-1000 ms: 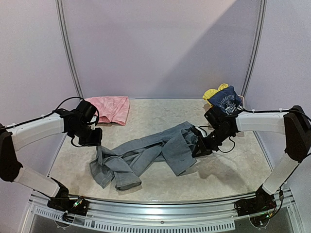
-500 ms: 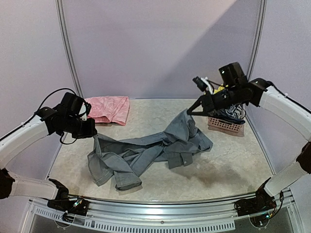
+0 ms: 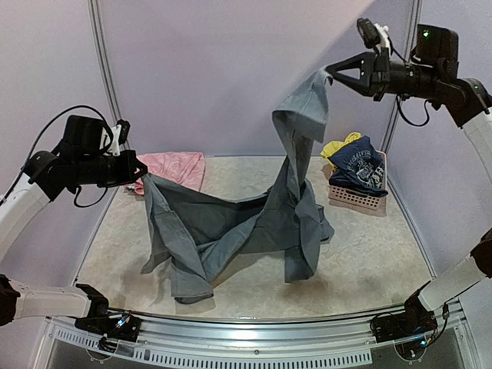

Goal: Fold and stack the mixed laundry pile
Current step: Adjust the crumpled shirt at the center of the board, then flatten out the crumpled shirt at the center of the board.

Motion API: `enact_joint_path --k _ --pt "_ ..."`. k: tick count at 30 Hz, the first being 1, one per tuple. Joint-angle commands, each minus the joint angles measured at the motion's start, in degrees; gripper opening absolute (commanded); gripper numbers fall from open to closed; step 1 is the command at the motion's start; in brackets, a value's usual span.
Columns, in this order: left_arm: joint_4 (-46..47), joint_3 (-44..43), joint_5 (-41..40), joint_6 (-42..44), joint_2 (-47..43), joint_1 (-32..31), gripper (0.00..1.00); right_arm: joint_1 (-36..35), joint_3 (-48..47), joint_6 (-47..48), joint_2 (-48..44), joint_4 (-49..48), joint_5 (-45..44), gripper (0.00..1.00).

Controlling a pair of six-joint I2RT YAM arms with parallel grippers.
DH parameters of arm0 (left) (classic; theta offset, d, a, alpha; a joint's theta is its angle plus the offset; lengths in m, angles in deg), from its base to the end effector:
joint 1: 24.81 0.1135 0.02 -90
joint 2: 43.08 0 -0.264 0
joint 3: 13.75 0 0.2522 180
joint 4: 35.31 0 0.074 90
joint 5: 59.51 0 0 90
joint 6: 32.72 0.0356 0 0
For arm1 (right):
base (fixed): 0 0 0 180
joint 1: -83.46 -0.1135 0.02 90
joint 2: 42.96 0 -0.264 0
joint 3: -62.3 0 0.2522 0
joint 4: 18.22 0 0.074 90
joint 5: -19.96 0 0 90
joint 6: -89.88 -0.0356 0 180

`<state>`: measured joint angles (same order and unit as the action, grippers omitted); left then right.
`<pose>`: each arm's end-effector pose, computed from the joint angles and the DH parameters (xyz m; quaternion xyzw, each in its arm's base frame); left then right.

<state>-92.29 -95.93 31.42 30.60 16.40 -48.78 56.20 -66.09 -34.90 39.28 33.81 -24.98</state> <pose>0.1909 -0.0855 0.3765 -0.0171 0.8839 -0.2064 0.4193 0.2175 0.1404 0.5468 -0.2112 0.7011 0.5627 0.3837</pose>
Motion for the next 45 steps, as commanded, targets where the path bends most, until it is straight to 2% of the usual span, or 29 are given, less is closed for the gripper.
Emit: enact_joint_path --k 1,5,7,10,12,17,19,23,30,33,36,38,41,43,45 --pt "-0.8 -5.9 2.6 2.5 -0.3 0.5 0.0 1.9 -7.2 -2.8 -1.4 -3.9 1.7 0.0" --pt "-0.8 -9.4 3.8 3.2 -0.1 0.6 0.0 3.1 -11.3 -3.9 -1.9 -4.8 4.8 0.0" --pt "-1.4 -9.3 1.9 3.2 -0.1 0.6 0.0 3.2 -9.3 -2.4 -2.2 0.5 5.5 0.0" --pt "-3.4 -7.2 -3.2 2.5 1.0 0.6 0.0 2.8 -1.4 1.2 -2.6 9.4 5.7 0.0" --pt "-5.2 -5.4 -5.4 1.6 2.6 0.7 0.0 0.6 6.0 4.3 -3.9 13.9 0.9 0.0" --pt "-4.3 0.4 -5.3 -1.7 6.9 0.7 0.0 -10.6 20.0 8.9 -3.0 16.4 -8.1 0.0" --pt "-3.1 1.7 -5.2 -2.2 8.1 0.7 0.0 -15.7 19.2 8.9 0.6 15.2 -9.4 0.0" --pt "-1.9 2.2 -6.1 -1.6 10.4 0.7 0.0 -22.9 11.7 9.3 9.4 13.2 -6.8 0.0" --pt "-0.2 2.1 -6.8 0.9 15.2 1.5 0.0 -29.5 0.3 8.9 20.7 8.8 4.2 0.0" --pt "0.6 1.4 -6.8 1.6 17.0 2.1 0.0 -30.5 -6.6 10.9 26.4 14.1 7.8 0.0" --pt "1.8 1.0 -6.7 1.9 18.6 3.0 0.0 -30.7 -7.6 9.3 30.0 12.2 12.9 0.0" --pt "2.0 0.2 -6.2 2.1 19.7 3.6 0.0 -30.7 -9.3 8.8 32.1 14.0 13.4 0.08" --pt "1.9 -0.9 -6.1 3.0 20.9 4.2 0.0 -30.6 -9.6 8.9 33.4 18.1 10.7 0.44" --pt "1.6 -1.2 -6.3 3.6 21.1 4.6 0.0 -30.2 -8.0 9.8 33.2 19.6 8.4 0.49" --pt "1.4 -1.0 -6.6 3.9 21.0 4.8 0.0 -29.8 -3.3 8.6 30.6 16.8 6.4 0.52"
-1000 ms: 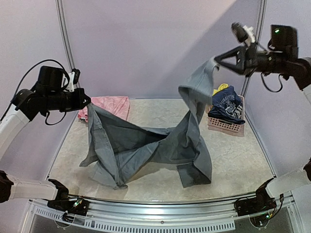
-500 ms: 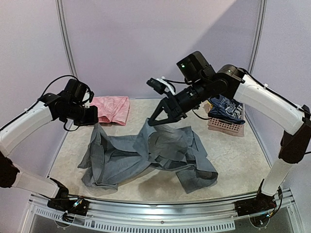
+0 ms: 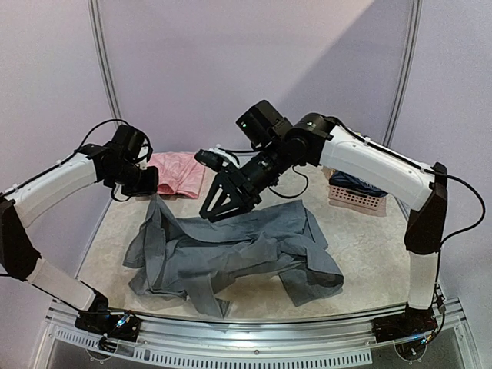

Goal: Fold and stack the mixed laundry pile
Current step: Flatten out the crumpled shirt at the center of the board.

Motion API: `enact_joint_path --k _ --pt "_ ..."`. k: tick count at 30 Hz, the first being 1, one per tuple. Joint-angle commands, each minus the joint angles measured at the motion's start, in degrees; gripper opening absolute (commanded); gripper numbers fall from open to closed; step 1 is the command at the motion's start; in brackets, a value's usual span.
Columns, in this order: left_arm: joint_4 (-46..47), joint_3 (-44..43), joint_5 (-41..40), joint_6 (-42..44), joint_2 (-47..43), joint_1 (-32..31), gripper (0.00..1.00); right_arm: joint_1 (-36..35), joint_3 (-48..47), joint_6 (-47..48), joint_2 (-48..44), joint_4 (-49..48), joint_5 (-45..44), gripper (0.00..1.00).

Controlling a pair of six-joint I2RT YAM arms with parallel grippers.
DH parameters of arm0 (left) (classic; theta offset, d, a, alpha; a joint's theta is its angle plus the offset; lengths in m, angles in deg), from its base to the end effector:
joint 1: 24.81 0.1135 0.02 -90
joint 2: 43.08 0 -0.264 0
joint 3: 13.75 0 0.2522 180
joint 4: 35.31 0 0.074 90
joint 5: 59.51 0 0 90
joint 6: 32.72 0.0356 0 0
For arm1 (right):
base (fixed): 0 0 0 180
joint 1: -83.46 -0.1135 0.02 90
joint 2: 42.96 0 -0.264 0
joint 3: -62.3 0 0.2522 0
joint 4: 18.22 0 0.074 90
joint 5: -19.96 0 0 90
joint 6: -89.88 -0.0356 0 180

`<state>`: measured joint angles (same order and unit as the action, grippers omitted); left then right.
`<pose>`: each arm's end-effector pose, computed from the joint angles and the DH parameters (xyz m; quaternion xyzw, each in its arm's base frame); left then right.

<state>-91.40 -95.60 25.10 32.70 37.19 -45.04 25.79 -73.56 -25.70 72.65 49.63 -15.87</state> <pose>0.2742 -0.0975 0.2915 -0.0504 0.9501 -0.0746 0.2985 0.2081 0.3827 0.3688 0.3877 -0.7522 -0.5312 0.0413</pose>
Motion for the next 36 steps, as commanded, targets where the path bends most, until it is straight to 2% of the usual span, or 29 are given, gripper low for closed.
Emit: enact_joint_path --k 1,4,11,18,23,27,36 --pt "0.5 -1.1 -0.5 2.0 0.0 1.2 0.0 1.0 6.8 -1.2 -4.9 -0.8 -4.3 0.53" --pt "0.4 0.1 -0.5 2.1 -0.6 1.6 0.0 4.4 14.0 -2.8 -11.3 -1.5 -12.8 0.69" --pt "0.8 3.3 0.1 1.7 -2.2 1.9 0.0 15.8 31.4 -4.4 -25.9 5.7 -29.7 0.76" --pt "1.4 5.7 0.4 0.6 -2.9 1.9 0.0 23.4 46.0 -7.7 -39.3 11.7 -40.8 0.88" --pt "1.5 6.7 0.8 -0.2 -3.3 1.9 0.0 27.7 55.5 -11.5 -44.5 12.5 -42.0 0.89" --pt "1.9 8.0 0.7 -0.8 -4.1 1.9 0.0 30.2 62.2 -14.1 -47.9 9.2 -39.2 0.89" --pt "1.9 11.4 -0.1 -1.5 -6.9 1.9 0.0 31.3 74.8 -16.2 -50.1 -1.9 -30.6 0.79"
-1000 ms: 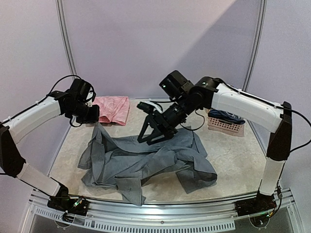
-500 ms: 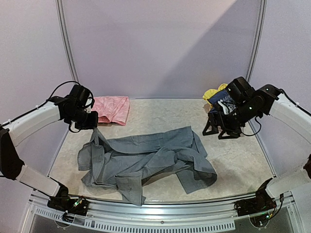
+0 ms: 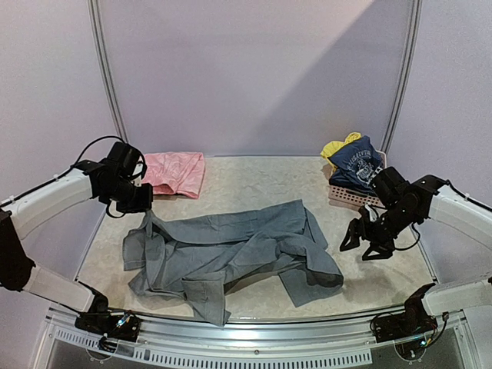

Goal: Fold and stack the mixed laundry pile
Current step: Flatten out the crumpled shirt at the center of the board.

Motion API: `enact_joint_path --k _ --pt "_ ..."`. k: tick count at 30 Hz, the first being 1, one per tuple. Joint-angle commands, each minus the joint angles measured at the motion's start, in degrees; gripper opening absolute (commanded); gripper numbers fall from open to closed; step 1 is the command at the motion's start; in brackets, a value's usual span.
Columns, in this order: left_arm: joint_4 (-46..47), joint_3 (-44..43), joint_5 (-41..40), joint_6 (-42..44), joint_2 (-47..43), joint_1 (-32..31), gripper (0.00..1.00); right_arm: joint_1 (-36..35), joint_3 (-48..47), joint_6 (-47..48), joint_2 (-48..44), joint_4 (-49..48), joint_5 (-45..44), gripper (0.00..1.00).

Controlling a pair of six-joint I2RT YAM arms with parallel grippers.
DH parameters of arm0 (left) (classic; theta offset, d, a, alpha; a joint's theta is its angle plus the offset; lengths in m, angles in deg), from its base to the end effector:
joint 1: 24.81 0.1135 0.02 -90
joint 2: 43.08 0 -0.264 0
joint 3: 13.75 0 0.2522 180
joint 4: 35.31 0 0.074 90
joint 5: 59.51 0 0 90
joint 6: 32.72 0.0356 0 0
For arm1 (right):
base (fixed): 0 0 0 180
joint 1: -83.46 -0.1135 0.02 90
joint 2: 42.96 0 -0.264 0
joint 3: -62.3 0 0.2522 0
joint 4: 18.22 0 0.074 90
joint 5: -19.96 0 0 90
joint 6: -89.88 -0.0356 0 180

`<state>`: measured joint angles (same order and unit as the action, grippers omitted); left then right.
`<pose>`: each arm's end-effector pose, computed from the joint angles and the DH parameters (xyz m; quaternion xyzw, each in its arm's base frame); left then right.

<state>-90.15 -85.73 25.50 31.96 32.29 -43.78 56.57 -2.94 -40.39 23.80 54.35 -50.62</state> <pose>0.2495 -0.0825 0.2610 -0.0651 0.9588 -0.0643 0.2691 0.1707 0.0999 0.2459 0.0905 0.9723 0.2146 0.0213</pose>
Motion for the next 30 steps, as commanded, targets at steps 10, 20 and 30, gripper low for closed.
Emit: enact_joint_path --k 10,20,30 --pt "-0.1 3.0 -1.0 -1.2 -4.0 0.6 0.0 0.9 15.0 -3.9 -3.4 -18.5 12.4 0.71" --pt "0.1 3.5 -0.3 -1.5 -4.2 0.6 0.0 0.9 18.9 -6.3 -1.6 -25.0 14.3 0.72" --pt "-0.3 3.9 -0.4 -1.3 -4.7 0.6 0.0 1.1 19.7 -5.9 -1.6 -22.8 9.4 0.87"
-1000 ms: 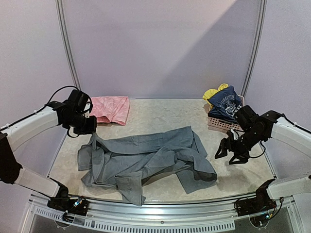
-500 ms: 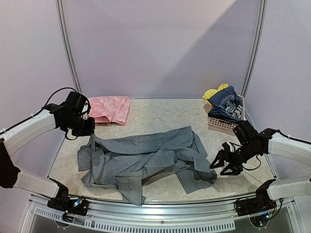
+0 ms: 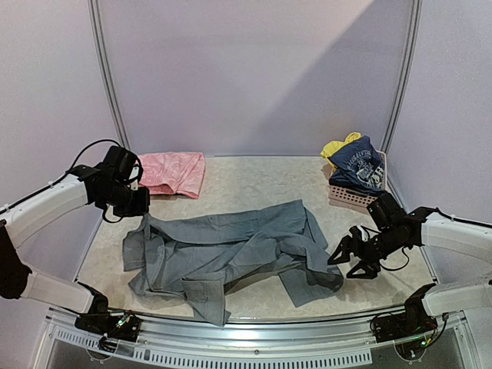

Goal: Fold and stack the mixed laundry pile
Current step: Flatten out the crumpled shirt at the center of the board.

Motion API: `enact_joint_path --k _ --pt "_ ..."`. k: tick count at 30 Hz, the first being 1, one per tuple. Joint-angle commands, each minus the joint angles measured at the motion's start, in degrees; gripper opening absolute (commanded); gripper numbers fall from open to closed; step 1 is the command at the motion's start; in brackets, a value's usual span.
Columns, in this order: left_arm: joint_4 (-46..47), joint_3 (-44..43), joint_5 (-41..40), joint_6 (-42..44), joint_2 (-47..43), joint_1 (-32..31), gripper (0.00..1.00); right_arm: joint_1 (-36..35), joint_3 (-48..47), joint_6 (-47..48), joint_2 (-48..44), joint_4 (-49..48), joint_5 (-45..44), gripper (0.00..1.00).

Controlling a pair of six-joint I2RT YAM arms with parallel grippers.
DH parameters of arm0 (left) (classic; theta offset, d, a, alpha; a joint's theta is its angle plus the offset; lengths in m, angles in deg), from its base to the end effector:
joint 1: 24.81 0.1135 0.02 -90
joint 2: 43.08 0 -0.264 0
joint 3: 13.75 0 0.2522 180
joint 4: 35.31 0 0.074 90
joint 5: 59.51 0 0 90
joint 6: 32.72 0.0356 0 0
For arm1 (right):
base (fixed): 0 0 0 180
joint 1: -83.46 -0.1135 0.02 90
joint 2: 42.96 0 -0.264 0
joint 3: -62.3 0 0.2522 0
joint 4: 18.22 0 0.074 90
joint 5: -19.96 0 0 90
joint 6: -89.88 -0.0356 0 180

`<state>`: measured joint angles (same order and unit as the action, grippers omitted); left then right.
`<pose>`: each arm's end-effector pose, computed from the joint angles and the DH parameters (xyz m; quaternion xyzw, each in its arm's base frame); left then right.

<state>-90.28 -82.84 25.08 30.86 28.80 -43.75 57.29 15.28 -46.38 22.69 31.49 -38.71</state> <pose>0.2358 -0.0774 0.2596 -0.0757 0.9567 -0.0651 0.2734 0.1612 0.0998 0.1764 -0.1150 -0.9401 -0.3209 0.0107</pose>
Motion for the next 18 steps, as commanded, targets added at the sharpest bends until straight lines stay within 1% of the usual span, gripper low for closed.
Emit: enact_joint_path --k 1,5,10,14,18 --pt "-0.4 1.0 -0.1 -0.2 -1.3 0.6 0.0 0.4 2.0 0.0 -0.7 -0.4 -2.5 0.87" --pt "-0.4 1.2 -0.1 -0.2 -1.5 0.6 0.0 0.7 4.6 -1.8 -1.0 -4.5 -1.6 0.87" --pt "-0.2 1.1 0.2 -0.2 -1.1 0.6 0.0 0.7 5.7 -3.1 0.4 -9.0 -0.2 0.79" --pt "0.2 1.0 0.2 -0.4 -0.8 0.6 0.0 0.7 5.4 -2.7 2.3 -11.4 0.8 0.68" --pt "0.1 1.0 0.4 -0.6 -0.6 0.6 0.0 0.7 3.8 -1.8 4.8 -12.6 1.7 0.5"
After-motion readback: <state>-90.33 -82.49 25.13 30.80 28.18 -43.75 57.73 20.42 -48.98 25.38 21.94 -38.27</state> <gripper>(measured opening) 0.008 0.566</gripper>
